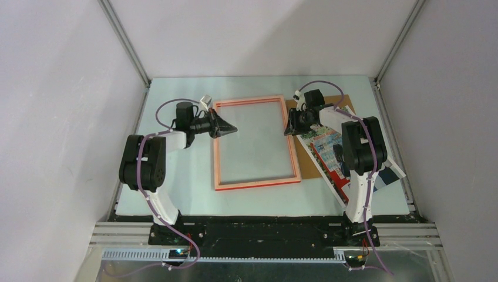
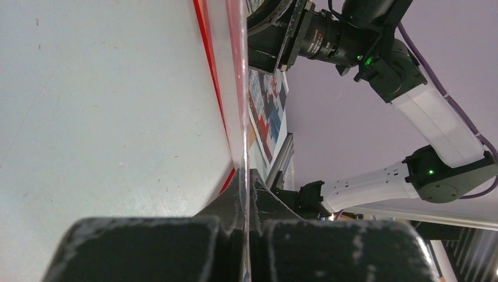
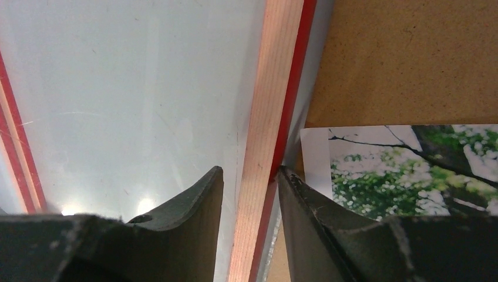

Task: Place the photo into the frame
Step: Place the photo frame item in the photo frame.

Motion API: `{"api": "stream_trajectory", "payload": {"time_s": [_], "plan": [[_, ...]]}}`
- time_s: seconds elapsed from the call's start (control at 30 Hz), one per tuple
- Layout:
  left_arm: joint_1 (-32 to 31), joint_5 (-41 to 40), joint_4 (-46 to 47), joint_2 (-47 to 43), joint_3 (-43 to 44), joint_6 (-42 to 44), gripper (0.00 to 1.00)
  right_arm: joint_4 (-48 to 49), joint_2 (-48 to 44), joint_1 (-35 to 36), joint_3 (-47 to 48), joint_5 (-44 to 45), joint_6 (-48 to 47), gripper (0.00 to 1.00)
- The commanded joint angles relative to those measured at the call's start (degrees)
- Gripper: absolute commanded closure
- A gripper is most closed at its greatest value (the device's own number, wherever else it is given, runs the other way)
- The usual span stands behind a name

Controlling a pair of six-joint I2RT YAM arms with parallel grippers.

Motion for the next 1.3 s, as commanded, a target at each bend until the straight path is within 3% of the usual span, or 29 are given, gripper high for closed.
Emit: {"api": "stream_trajectory", "payload": {"time_s": [0.0,0.37,0.73,0.87,1.0,1.27], "plan": [[0.06,1.62,3.07,-0.42,-0.74,-2.3,1.0,-0.06,0.35,-0.05,1.74,1.25,-0.73,0.56],[0.03,3.24,3.57,0.77,-1.12,-5.81,0.94,-0.37,0.52,0.0,1.99,1.42,-0.84,0.55],[0.0,3.55,3.64,0.85,-1.58,-7.14,0.73,-0.45,0.46,-0.03,2.01,0.55,-0.52,0.53],[0.02,3.67,3.69,0.85,-1.59,-7.27,0.81,-0.37,0.28,-0.01,2.0,-0.04,-0.24,0.5],[0.02,4.06,3.71,1.17,-1.4,-7.5,0.99,-0.33,0.05,-0.27,1.97,-1.03,0.08,0.43],[0.06,4.01,4.49,0.83,-1.67,-8.58,1.0,-0.07,-0.35,-1.02,1.74,-2.95,0.61,0.39]]}}
